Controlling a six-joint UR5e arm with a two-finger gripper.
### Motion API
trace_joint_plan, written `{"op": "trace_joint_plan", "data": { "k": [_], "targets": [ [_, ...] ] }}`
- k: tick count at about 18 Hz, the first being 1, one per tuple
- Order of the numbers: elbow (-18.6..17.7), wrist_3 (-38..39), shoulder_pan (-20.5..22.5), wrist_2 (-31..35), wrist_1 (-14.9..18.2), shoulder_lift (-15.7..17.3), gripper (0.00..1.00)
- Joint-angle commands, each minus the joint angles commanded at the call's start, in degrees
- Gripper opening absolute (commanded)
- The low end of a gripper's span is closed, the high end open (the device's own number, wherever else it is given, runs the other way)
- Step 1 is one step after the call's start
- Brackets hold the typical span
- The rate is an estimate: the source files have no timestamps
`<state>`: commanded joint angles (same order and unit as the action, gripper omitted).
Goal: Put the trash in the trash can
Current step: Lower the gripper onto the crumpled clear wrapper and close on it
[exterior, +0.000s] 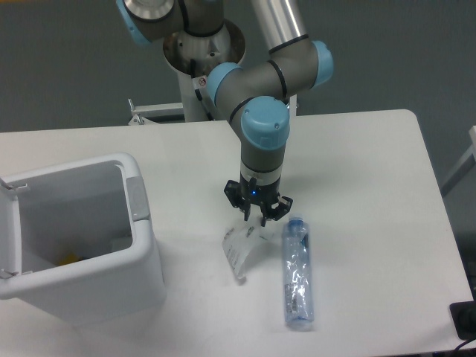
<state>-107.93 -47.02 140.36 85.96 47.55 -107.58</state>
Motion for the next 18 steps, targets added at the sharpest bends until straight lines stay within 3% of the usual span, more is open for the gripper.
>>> {"op": "trace_joint_plan", "data": {
  "k": [4,8,13,15,18],
  "targets": [
    [0.4,0.3,0.0,-0.4,0.0,0.8,0.00],
    [3.8,3.3,0.2,-4.0,0.1,3.2,0.00],
    [14.0,15.8,2.1,-12.8,0.1,4.4,0.00],
    [18.0,26.4,2.4,-16.3,0.1,6.1,0.00],
    [21.2,35.9,2.0,-19.6,0.1,8.6,0.00]
  ]
}}
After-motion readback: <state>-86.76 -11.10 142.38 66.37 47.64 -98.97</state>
